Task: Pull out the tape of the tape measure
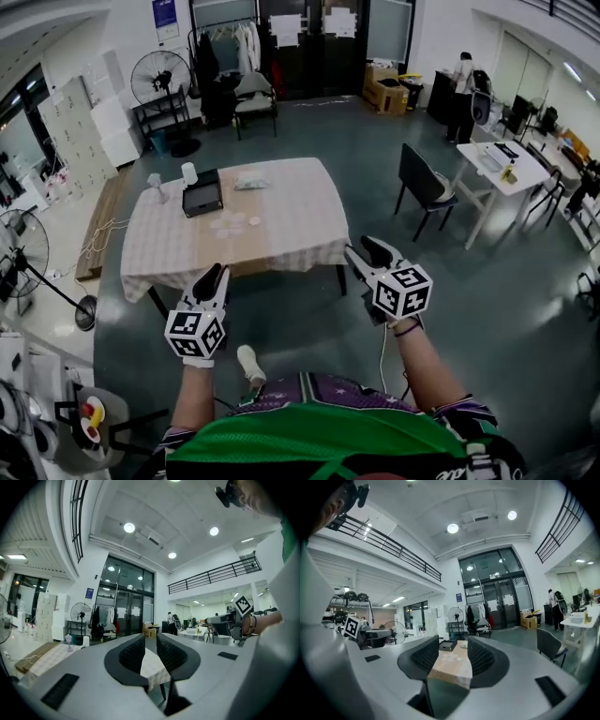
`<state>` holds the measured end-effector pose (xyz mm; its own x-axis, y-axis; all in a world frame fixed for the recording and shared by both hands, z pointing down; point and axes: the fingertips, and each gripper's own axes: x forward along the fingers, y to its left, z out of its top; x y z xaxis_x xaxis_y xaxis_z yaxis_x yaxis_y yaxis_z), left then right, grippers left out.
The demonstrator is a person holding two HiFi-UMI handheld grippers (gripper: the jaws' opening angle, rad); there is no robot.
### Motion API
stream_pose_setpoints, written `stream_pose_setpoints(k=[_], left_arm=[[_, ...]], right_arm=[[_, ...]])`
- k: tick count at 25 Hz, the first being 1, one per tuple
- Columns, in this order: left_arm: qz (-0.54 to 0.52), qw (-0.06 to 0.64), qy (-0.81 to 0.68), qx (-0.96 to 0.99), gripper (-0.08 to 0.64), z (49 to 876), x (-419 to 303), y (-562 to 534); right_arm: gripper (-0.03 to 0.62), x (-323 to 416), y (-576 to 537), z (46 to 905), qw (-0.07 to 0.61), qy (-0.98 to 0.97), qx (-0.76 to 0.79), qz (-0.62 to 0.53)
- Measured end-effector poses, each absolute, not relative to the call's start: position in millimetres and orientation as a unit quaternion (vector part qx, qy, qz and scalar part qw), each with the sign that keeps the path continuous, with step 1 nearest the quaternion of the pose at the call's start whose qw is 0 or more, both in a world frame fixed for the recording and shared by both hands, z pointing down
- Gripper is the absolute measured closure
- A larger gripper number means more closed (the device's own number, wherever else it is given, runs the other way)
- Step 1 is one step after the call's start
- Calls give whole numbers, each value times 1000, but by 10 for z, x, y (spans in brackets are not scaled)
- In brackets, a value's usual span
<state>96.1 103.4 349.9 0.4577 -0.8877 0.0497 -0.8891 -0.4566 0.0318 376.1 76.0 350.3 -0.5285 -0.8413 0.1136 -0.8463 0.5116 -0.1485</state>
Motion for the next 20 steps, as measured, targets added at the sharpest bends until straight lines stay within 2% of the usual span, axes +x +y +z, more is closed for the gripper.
stream_pose_setpoints(k=[4, 11, 16, 20], left_arm=[[15, 19, -518, 855, 466, 3514, 976, 1113], [2, 5, -533, 846, 466, 3439, 886, 1048], [-20, -4, -566, 824, 467, 3354, 725, 1113], [-32, -7, -591, 806, 527, 3341, 543, 1156]], right_arm=[[412, 3722, 830, 3445, 28, -877, 472, 86], [413, 3556, 843, 3488, -33, -854, 512, 85], [417, 3554, 875, 3487, -40, -846, 528, 62], [459, 3661, 830, 3513, -34, -833, 549, 55]])
